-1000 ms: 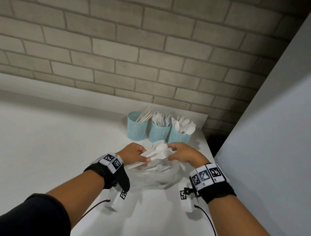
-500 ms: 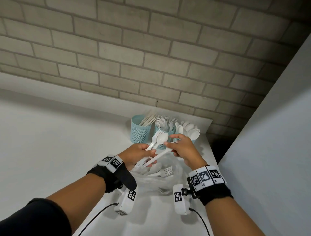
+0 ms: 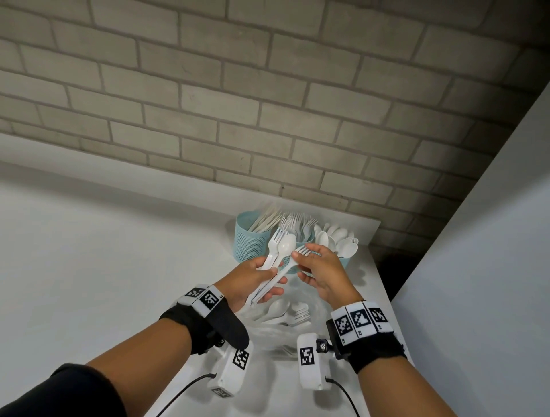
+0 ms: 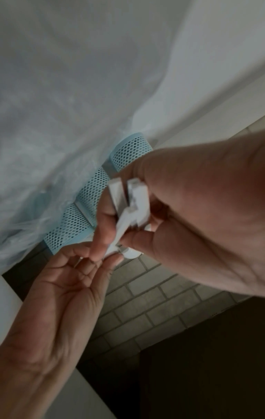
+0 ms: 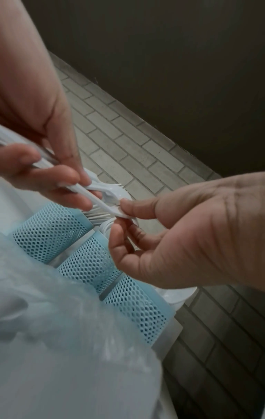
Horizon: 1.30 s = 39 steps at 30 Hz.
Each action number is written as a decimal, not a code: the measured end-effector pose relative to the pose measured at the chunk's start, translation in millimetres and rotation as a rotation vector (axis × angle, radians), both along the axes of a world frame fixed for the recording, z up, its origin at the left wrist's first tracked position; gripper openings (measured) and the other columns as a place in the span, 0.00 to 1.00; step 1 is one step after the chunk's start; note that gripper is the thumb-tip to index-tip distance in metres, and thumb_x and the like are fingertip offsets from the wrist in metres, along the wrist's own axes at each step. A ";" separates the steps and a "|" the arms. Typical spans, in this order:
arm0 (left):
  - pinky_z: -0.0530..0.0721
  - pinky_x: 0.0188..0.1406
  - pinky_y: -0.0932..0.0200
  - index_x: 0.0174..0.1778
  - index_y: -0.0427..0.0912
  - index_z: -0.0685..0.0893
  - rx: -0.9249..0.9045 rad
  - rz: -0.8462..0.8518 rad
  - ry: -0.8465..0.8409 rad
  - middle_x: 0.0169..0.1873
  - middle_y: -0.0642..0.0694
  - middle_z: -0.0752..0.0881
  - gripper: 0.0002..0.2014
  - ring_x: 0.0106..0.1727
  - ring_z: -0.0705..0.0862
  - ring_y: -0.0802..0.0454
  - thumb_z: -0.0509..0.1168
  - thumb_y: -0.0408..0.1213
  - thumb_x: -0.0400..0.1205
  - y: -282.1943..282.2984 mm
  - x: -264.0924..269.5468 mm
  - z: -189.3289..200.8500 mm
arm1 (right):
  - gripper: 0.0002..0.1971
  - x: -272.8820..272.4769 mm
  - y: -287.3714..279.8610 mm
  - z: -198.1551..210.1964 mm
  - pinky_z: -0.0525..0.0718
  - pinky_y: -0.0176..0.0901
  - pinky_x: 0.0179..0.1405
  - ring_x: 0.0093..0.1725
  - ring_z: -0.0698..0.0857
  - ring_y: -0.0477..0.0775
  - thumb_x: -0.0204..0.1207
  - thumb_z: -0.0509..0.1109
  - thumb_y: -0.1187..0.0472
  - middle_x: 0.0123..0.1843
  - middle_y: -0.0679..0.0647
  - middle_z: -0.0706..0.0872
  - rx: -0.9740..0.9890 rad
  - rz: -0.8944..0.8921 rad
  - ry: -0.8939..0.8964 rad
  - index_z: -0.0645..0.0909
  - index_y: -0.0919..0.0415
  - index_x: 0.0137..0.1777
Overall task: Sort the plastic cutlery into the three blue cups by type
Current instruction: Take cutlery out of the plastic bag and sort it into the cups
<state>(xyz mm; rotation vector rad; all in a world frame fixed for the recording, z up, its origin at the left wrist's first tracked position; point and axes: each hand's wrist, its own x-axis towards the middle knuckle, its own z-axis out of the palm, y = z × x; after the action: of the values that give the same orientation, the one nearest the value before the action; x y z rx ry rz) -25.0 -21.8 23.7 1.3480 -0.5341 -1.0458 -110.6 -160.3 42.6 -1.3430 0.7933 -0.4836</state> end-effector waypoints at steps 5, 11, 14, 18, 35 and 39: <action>0.83 0.27 0.65 0.61 0.42 0.78 -0.013 0.021 -0.009 0.44 0.42 0.89 0.10 0.37 0.90 0.50 0.62 0.37 0.84 3.1 6.2 0.0 | 0.18 7.1 -0.8 3.5 0.82 0.35 0.33 0.37 0.83 0.47 0.75 0.72 0.66 0.45 0.53 0.86 -0.066 0.060 0.008 0.76 0.57 0.64; 0.86 0.32 0.63 0.56 0.41 0.78 -0.019 0.150 0.039 0.45 0.43 0.87 0.07 0.38 0.90 0.50 0.61 0.38 0.84 7.7 20.4 1.0 | 0.20 18.9 -18.9 19.8 0.82 0.32 0.29 0.35 0.83 0.48 0.76 0.70 0.69 0.44 0.55 0.85 -0.154 -0.094 -0.107 0.75 0.59 0.66; 0.84 0.31 0.65 0.54 0.43 0.79 -0.031 0.207 0.037 0.43 0.43 0.86 0.06 0.36 0.88 0.51 0.61 0.39 0.85 8.0 25.0 2.2 | 0.19 23.3 -27.0 31.9 0.82 0.38 0.33 0.34 0.82 0.48 0.76 0.70 0.69 0.40 0.53 0.85 -0.305 -0.215 -0.211 0.74 0.59 0.66; 0.76 0.24 0.68 0.50 0.46 0.80 -0.012 0.247 -0.016 0.38 0.44 0.83 0.04 0.31 0.80 0.55 0.60 0.40 0.85 4.3 27.1 4.6 | 0.19 30.2 -36.1 45.0 0.80 0.34 0.43 0.41 0.83 0.47 0.77 0.69 0.67 0.42 0.45 0.84 -0.600 -0.425 -0.320 0.73 0.58 0.67; 0.72 0.29 0.67 0.48 0.45 0.81 -0.011 0.225 0.048 0.40 0.46 0.83 0.08 0.34 0.76 0.56 0.56 0.37 0.86 0.4 36.8 6.4 | 0.15 59.8 -39.7 17.0 0.74 0.49 0.57 0.61 0.75 0.63 0.81 0.63 0.58 0.61 0.62 0.83 -1.330 -0.126 0.375 0.83 0.62 0.62; 0.75 0.26 0.69 0.51 0.41 0.82 -0.043 0.244 0.103 0.41 0.45 0.83 0.07 0.33 0.77 0.57 0.59 0.35 0.86 -2.7 37.5 5.0 | 0.18 63.0 -16.8 29.7 0.77 0.38 0.43 0.45 0.82 0.51 0.78 0.67 0.50 0.51 0.55 0.85 -0.950 0.031 0.106 0.81 0.59 0.62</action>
<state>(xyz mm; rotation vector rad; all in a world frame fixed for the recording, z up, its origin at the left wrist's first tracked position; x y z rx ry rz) 12.5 -24.5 28.7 1.2779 -0.3050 -0.8933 -47.5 -177.1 72.3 -2.2653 0.6360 -0.8222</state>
